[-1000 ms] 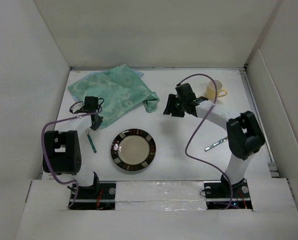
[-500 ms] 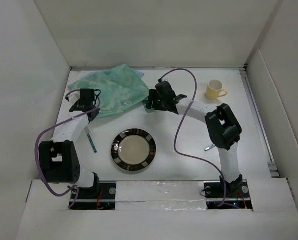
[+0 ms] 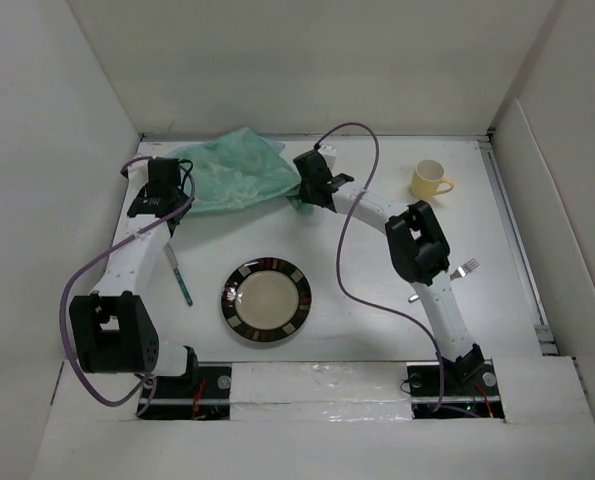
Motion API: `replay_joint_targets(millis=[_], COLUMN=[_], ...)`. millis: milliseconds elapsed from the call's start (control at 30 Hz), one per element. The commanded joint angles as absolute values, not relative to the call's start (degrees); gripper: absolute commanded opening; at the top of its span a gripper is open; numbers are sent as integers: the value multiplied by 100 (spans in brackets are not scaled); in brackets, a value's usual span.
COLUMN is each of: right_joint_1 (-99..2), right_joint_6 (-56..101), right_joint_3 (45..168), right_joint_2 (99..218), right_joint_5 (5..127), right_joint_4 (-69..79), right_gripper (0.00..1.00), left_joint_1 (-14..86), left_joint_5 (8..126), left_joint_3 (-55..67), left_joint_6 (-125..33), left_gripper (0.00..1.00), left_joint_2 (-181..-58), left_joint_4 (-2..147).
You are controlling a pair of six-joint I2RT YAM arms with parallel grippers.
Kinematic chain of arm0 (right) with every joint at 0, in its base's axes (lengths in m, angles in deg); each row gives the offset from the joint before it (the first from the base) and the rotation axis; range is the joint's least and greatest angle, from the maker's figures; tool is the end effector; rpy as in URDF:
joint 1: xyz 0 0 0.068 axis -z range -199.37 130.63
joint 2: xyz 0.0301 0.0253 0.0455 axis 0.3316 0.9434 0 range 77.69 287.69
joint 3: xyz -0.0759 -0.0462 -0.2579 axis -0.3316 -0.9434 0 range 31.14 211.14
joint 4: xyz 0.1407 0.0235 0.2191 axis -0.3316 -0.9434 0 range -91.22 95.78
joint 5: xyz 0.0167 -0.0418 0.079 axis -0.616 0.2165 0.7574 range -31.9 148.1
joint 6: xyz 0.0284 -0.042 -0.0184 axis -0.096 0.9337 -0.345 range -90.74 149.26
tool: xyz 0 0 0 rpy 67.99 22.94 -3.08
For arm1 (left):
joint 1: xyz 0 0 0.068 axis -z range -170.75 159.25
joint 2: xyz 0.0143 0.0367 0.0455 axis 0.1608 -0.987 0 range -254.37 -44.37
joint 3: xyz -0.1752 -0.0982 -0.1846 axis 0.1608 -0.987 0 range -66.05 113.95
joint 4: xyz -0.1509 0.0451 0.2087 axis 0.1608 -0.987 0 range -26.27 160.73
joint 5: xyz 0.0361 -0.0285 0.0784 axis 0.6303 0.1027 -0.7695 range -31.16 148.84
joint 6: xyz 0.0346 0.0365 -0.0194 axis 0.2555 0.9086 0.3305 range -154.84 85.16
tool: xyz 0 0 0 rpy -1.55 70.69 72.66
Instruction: Set the dinner table for one person
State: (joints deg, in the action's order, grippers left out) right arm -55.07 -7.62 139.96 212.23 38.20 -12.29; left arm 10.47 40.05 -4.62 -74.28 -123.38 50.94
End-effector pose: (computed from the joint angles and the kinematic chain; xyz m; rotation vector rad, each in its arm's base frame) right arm 0.4370 0.2992 0.1749 0.1945 2.2840 0.2541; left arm 0.3071 0.0050 0.2905 -0.8807 1.9977 -0.0362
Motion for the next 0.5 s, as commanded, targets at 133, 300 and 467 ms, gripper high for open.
replay_joint_targets(millis=[133,300,467], right_joint_1=[-5075,-4943,-5802], right_joint_6=[744,2306,2708], right_joint_3=[15214,16054,12367], right_joint_2=[20136,19356,17608], right_joint_5=[2944,3077,1945], right_joint_4=[-1241,-1988,-1594], right_gripper=[0,0,17], left_joint_1=[943,453,-138], left_joint_5=[4530,5004,5514], left_joint_3=[1346,2554,1187], left_joint_6=[-7588,-7667,-7764], left_gripper=[0,0,0], left_joint_2=[-12874,-13139,-12560], left_joint_4=[5386,5227,5605])
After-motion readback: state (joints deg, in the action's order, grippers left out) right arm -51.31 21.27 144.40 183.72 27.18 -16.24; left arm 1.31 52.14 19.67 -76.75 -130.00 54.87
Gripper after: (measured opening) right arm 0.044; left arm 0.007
